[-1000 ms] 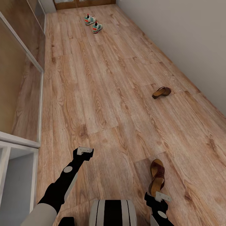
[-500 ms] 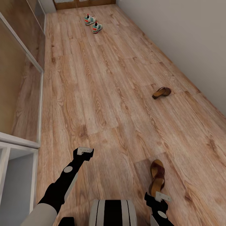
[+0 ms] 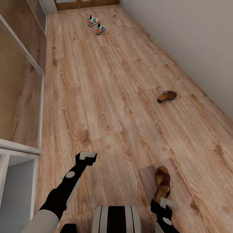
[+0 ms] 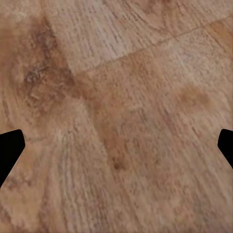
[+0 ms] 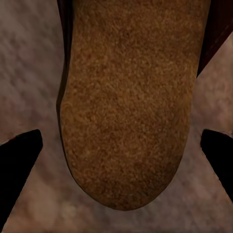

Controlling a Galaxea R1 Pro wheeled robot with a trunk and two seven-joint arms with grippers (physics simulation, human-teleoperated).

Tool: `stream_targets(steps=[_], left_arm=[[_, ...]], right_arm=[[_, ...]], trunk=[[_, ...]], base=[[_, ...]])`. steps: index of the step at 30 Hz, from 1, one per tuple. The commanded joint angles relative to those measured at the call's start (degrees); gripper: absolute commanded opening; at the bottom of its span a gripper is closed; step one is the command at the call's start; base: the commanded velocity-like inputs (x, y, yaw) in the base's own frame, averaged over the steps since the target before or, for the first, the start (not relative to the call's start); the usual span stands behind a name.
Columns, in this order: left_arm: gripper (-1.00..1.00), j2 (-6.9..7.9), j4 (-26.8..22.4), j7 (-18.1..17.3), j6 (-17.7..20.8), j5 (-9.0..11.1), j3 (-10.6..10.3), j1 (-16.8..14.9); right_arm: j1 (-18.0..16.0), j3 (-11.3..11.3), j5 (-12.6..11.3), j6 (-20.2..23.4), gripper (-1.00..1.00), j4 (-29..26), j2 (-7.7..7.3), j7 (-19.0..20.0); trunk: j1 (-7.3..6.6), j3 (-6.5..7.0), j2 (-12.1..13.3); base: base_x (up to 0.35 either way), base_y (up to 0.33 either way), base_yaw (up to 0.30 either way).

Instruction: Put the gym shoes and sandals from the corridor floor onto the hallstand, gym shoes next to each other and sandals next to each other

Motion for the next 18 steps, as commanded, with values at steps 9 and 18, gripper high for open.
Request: stream_targets(steps=[9,18], left_arm=[[1.00,-0.01,-0.11,-0.07,0.14,-0.04,0.01,-0.01],[1.00,-0.01,-0.12,-0.07,0.14,-0.04,0.01,-0.01]], right_arm=[[-0.02,-0.18,-0.46,-0.35,-1.00,-0.01,0.01,0.14],[-0.02,-0.19,-0.46,-0.35,-1.00,0.01,0.01,0.14]], trunk=[[-0.01,-0.03,-0.01],[-0.01,-0.03,-0.01]], base=[[0.000,0.000,0.000],[0.000,0.000,0.000]])
